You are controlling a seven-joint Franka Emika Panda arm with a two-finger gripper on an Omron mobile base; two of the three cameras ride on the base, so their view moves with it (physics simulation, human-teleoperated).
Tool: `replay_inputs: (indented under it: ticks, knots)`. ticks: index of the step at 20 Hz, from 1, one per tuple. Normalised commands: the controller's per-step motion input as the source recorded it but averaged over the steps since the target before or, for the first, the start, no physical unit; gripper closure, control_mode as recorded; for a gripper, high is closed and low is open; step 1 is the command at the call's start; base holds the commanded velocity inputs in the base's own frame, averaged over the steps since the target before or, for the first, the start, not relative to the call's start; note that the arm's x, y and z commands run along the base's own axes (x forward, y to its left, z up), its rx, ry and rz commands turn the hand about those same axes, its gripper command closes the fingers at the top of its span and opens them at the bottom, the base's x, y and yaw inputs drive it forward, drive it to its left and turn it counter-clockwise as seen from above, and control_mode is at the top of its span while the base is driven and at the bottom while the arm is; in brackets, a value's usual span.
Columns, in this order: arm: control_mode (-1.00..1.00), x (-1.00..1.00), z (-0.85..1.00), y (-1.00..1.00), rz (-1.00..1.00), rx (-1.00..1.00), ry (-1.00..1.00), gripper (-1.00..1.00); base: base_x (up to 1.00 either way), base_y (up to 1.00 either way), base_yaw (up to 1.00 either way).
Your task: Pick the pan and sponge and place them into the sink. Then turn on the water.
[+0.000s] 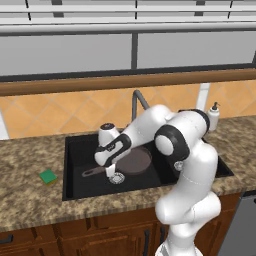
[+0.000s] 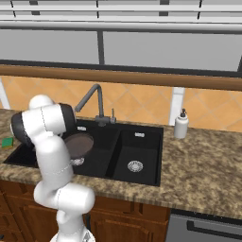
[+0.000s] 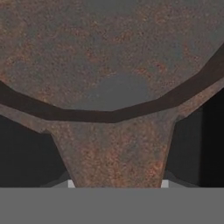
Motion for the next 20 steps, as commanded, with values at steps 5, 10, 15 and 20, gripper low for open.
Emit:
replay_inputs:
  ticks: [5,10,15,20]
  knots:
    - [-1.0,0.35,-0.25,0.15,-0.01,0.0,0.01,1.0,0.0,0.0,0.0]
    - [-1.0,0.13,-0.41,0.3,-0.07,0.0,0.0,1.0,0.0,0.0,0.0]
    - [-1.0,0.13,-0.4,0.21,-0.08,0.0,0.0,1.0,0.0,0.0,0.0]
    - [-1.0,0.05,-0.42,0.27,-0.09,0.0,-0.01,1.0,0.0,0.0,0.0]
